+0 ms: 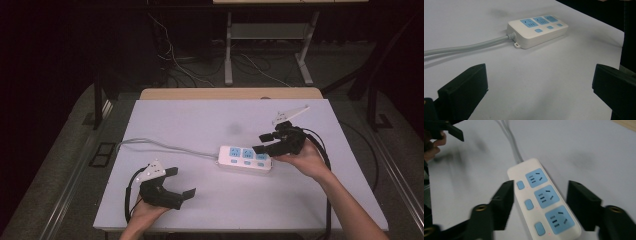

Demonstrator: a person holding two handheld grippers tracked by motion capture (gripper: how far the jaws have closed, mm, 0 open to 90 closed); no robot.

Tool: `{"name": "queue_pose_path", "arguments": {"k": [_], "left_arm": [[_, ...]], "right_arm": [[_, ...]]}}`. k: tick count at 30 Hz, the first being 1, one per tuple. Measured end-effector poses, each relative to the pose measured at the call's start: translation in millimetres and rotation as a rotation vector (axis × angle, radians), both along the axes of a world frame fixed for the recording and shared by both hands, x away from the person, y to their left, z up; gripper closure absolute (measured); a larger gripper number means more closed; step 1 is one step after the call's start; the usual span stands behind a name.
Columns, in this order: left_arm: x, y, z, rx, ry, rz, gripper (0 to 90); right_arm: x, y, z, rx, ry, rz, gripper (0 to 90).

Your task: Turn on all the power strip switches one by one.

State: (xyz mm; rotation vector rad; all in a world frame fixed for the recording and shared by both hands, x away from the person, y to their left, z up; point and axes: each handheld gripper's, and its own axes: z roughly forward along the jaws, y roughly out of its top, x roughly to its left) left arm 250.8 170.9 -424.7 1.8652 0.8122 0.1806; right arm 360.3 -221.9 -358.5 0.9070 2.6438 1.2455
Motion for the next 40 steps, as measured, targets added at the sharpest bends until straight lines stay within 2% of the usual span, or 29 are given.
{"name": "queue_pose_path", "arguments": {"k": [5,7,8,15,20,25,32,40], "left_arm": [[0.0,-0.5,0.0,0.002,0.000,-0.001,0.0],[0.0,-0.9,0.0,0.000,0.000,-0.001,0.0],[0.1,-1.0,0.0,0.000,-0.001,-0.002,0.0],[-0.3,-1.1,0.1,-0.002,0.000,0.000,0.0],[-0.4,-1.3,0.3,-0.003,-0.002,0.000,0.0],[-0.6,-0.8,0.5,-0.004,0.000,0.003,0.0],[-0.2,-0.1,0.5,-0.004,-0.001,0.004,0.0],[0.7,0.8,0.3,-0.008,0.001,0.008,0.0]], "right_arm": [[-13.9,-17.7,-3.4,0.048,-0.006,-0.067,13.2],[-19.4,-23.0,-4.5,0.053,0.000,-0.072,7.9],[-22.2,-25.4,-5.0,0.058,-0.002,-0.080,0.1],[-41.5,-46.4,-9.6,0.113,-0.003,-0.144,0.3],[-58.4,-61.2,-19.0,0.153,-0.001,-0.190,0.3],[-75.7,-73.3,-29.4,0.214,0.004,-0.241,0.4],[-94.4,-79.3,-44.5,0.226,0.003,-0.263,0.4],[-105.0,-82.3,-59.9,0.236,0.005,-0.284,0.4]]}}
